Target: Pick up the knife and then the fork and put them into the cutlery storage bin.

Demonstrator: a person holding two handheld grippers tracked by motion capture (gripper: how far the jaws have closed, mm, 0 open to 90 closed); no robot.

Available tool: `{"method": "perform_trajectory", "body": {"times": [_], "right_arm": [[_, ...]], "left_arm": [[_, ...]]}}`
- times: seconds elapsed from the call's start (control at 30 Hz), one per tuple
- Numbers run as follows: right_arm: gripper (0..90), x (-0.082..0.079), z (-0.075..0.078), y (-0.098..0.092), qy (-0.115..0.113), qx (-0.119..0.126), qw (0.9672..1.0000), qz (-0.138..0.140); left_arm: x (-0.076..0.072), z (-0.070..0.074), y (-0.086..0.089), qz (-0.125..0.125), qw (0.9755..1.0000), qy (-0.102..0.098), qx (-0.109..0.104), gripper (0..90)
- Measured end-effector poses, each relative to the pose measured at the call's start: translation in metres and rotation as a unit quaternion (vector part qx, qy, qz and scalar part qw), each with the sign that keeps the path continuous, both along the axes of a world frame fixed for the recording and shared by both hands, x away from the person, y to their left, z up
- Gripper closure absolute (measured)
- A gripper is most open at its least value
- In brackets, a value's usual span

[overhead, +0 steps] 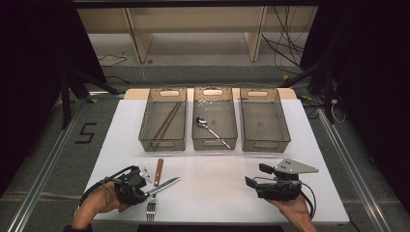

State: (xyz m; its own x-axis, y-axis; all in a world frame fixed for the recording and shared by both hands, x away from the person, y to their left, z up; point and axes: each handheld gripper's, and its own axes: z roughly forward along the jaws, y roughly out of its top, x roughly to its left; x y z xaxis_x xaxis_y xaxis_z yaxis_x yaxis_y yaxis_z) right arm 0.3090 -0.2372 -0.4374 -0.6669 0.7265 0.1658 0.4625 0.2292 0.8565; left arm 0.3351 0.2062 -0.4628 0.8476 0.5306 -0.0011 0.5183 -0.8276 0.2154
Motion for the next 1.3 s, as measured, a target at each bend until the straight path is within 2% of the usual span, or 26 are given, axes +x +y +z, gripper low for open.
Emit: {"method": "perform_trajectory", "body": {"times": [0.13,0.2,0.47,0.63,0.8,0.9,1.0,1.1,1.2,1.3], "right_arm": [[27.3,0.0,0.0,0.0,-0.001,-0.001,1.0,0.001],[27.3,0.0,0.0,0.001,-0.001,-0.002,1.0,0.001],[27.3,-0.001,0.001,0.0,-0.001,-0.001,1.0,0.0],[27.3,-0.001,0.001,0.0,-0.001,-0.001,1.0,0.0],[27.3,-0.001,0.001,0.001,-0.002,-0.002,1.0,0.001],[27.3,-0.001,0.001,0.001,-0.002,-0.001,1.0,0.0],[27.3,-0.002,0.001,0.0,-0.004,-0.001,1.0,-0.001],[27.2,-0.002,0.001,0.001,-0.003,0.0,1.0,-0.002],[27.3,-0.002,0.001,0.001,-0.004,0.0,1.0,-0.001],[27.3,-0.002,0.001,0.001,-0.005,0.001,1.0,-0.002]], "left_arm": [[0.001,0.0,0.001,-0.001,1.0,0.0,-0.003,76.0],[0.0,0.0,0.002,0.003,0.9999,-0.002,-0.015,76.1],[0.0,0.006,0.003,-0.001,0.9996,-0.018,-0.022,76.4],[-0.002,0.018,0.004,-0.001,0.9986,-0.03,-0.043,76.4],[-0.003,0.027,0.002,0.006,0.9959,-0.051,-0.074,76.4],[-0.001,0.028,0.0,0.025,0.9927,-0.062,-0.1,76.4],[0.001,0.031,-0.001,0.038,0.99,-0.071,-0.115,76.4],[0.004,0.035,-0.002,0.048,0.9861,-0.079,-0.138,76.4],[0.008,0.037,-0.002,0.066,0.9801,-0.087,-0.165,76.3],[0.011,0.041,-0.002,0.086,0.9729,-0.112,-0.183,76.3]]}}
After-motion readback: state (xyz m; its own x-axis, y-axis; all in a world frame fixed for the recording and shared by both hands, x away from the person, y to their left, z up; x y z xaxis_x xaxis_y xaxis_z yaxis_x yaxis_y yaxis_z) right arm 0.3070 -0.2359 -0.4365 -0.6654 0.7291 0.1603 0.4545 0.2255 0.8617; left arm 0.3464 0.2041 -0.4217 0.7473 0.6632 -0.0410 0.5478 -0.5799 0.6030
